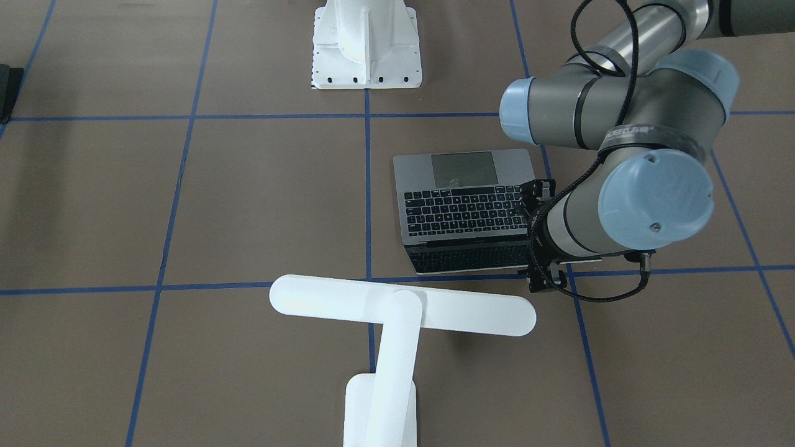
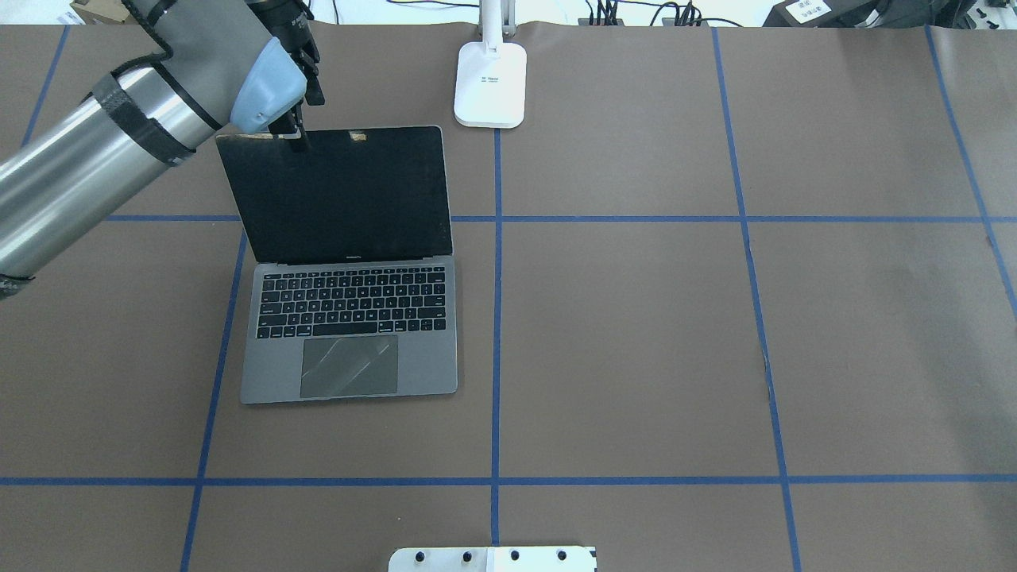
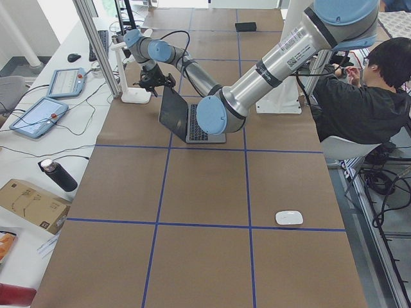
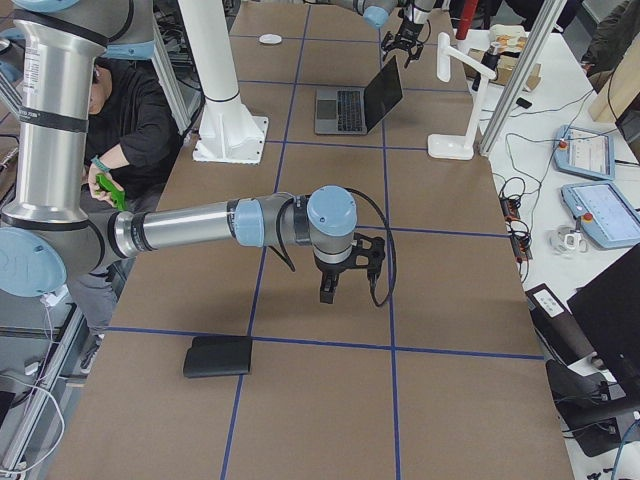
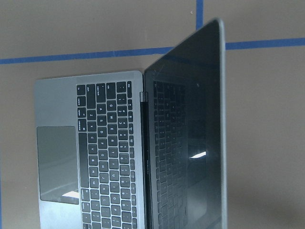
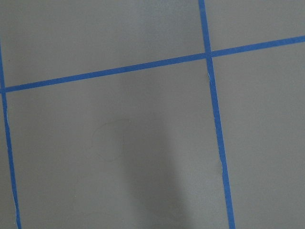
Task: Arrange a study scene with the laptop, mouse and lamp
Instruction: 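Release the laptop screen and lift the left gripper away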
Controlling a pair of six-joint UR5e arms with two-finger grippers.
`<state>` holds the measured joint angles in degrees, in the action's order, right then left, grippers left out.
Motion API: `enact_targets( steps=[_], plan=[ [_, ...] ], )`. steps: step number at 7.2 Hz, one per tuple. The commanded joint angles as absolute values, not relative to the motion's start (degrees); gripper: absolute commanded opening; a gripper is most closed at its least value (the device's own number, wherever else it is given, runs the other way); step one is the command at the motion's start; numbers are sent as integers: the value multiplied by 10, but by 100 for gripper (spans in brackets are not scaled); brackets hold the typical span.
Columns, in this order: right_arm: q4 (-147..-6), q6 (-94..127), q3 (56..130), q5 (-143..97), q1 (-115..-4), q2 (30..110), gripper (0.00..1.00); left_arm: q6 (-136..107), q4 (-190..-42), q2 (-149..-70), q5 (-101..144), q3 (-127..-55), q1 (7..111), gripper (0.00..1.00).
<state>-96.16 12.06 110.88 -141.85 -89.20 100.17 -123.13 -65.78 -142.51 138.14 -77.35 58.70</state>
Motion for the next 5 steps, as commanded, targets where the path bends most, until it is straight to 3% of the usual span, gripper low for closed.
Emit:
enact_targets(
  steps=[1,3,5],
  plan=[
    [-962,120,1114,-1418,-892,1000,99,-1225,-658,-1389,1368,-858,620,100],
    [-962,127,1109,-1414,-891,996,100,-1184,-657,-1319,1334,-980,622,100],
    [-962,114,1114,-1401,-891,998,100,-1115,-656,-1276,1327,-1045,641,100]
  ],
)
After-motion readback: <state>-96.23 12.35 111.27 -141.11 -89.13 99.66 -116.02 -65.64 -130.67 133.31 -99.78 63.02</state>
